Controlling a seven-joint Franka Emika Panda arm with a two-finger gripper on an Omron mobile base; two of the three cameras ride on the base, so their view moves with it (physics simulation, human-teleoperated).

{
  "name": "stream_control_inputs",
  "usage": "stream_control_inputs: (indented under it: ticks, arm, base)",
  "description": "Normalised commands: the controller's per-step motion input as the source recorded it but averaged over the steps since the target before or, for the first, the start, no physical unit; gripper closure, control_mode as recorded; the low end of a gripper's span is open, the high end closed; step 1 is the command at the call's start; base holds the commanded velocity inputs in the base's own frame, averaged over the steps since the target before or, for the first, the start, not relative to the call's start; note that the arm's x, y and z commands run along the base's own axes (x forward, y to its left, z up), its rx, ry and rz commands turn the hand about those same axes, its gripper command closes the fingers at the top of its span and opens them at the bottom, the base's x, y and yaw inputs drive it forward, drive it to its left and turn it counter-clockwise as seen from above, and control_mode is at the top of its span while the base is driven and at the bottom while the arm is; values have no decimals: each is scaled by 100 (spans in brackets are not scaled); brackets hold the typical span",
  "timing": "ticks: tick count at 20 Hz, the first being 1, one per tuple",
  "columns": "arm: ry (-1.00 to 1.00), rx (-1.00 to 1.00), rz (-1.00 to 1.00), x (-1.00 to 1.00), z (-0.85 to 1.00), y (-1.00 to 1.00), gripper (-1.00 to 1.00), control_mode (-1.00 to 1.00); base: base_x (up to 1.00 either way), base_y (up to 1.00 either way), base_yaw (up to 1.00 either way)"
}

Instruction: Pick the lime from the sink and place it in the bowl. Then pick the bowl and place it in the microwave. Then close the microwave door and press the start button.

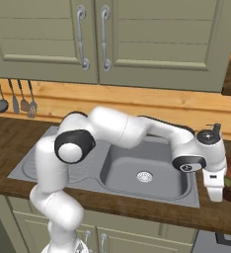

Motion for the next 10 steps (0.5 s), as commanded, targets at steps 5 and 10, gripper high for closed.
stream_control_inputs:
  ticks: [5,10]
  arm:
    - [-1,23,1,4,-7,-10,-100,-100]
    - [-1,21,0,0,-14,-17,-100,-100]
  base:
    - [0,0,0]
    - [0,0,0]
